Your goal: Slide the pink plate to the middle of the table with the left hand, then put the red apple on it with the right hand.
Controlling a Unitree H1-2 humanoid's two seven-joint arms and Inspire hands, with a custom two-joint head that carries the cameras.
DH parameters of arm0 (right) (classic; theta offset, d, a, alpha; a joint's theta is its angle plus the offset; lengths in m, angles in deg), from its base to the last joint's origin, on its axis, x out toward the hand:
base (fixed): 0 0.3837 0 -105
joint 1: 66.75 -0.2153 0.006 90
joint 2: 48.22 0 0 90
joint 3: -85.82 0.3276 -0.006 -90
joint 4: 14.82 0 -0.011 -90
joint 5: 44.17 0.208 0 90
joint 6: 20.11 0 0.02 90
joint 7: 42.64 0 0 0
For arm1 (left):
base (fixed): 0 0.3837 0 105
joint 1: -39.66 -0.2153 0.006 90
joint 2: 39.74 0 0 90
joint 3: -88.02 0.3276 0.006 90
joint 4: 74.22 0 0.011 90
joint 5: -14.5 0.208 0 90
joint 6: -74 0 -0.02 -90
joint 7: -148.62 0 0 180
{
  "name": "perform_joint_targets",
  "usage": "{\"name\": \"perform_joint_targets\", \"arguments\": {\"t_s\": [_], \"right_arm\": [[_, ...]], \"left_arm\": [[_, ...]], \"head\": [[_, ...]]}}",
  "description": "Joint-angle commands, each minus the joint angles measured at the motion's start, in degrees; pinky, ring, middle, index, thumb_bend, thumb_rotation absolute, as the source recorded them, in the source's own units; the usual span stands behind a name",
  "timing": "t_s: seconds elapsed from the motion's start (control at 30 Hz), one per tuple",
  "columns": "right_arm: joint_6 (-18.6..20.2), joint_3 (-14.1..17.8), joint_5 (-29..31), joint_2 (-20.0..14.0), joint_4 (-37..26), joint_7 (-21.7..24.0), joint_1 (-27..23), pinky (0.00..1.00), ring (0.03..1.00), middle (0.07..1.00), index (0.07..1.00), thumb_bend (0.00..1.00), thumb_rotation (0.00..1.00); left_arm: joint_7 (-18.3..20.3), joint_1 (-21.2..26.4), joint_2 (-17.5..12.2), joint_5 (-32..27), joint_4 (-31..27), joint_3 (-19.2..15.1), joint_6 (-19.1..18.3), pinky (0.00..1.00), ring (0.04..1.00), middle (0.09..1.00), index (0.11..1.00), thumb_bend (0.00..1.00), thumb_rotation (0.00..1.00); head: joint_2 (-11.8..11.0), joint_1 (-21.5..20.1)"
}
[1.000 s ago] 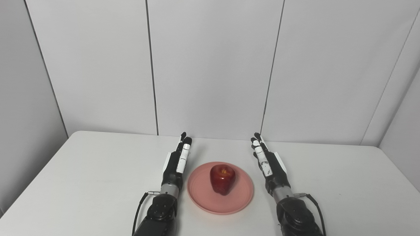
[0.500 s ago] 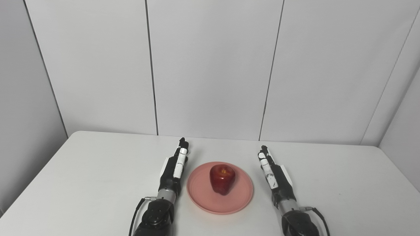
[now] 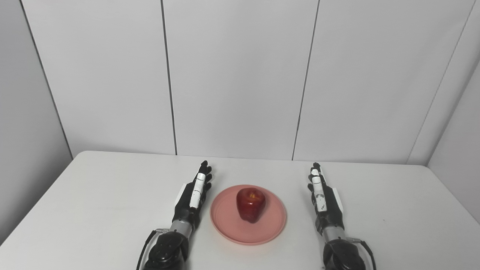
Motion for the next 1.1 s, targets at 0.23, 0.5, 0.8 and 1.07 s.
{"name": "perform_joint_targets", "arguments": {"t_s": [0.23, 0.5, 0.8, 1.07], "right_arm": [[-3.87, -0.94, -0.51, 0.26, 2.11, 0.38, 0.43, 1.0, 0.977, 0.995, 1.0, 0.94, 1.0], [-1.86, -1.29, -0.14, 0.29, 1.05, 1.47, 0.02, 1.0, 0.972, 0.973, 1.0, 0.93, 1.0], [0.46, -0.84, 1.23, 0.92, 0.25, 2.04, 0.48, 1.0, 0.974, 0.972, 0.999, 0.86, 1.0], [1.9, -1.04, 1.8, 0.9, -0.15, 2.58, 0.9, 1.0, 0.987, 0.982, 0.993, 0.86, 1.0]], "left_arm": [[-2.06, -2.07, 1.21, -1.23, 1.4, -2.29, -3.26, 1.0, 1.0, 1.0, 1.0, 0.73, 1.0], [-3.74, -1.55, 2.73, -0.57, 2.76, -3.05, 0.15, 1.0, 1.0, 1.0, 1.0, 0.77, 1.0], [-5.47, -1.35, 2.87, 0.05, 3.56, -2.77, 2.01, 1.0, 1.0, 1.0, 1.0, 0.8, 1.0], [-5.16, -1.26, 2.59, -0.3, 3.79, -2.6, 2.21, 1.0, 1.0, 1.0, 1.0, 0.81, 1.0]], "head": [[0.11, 0.03], [0.04, 0.15], [0.07, 0.29], [0.0, 0.32]]}}
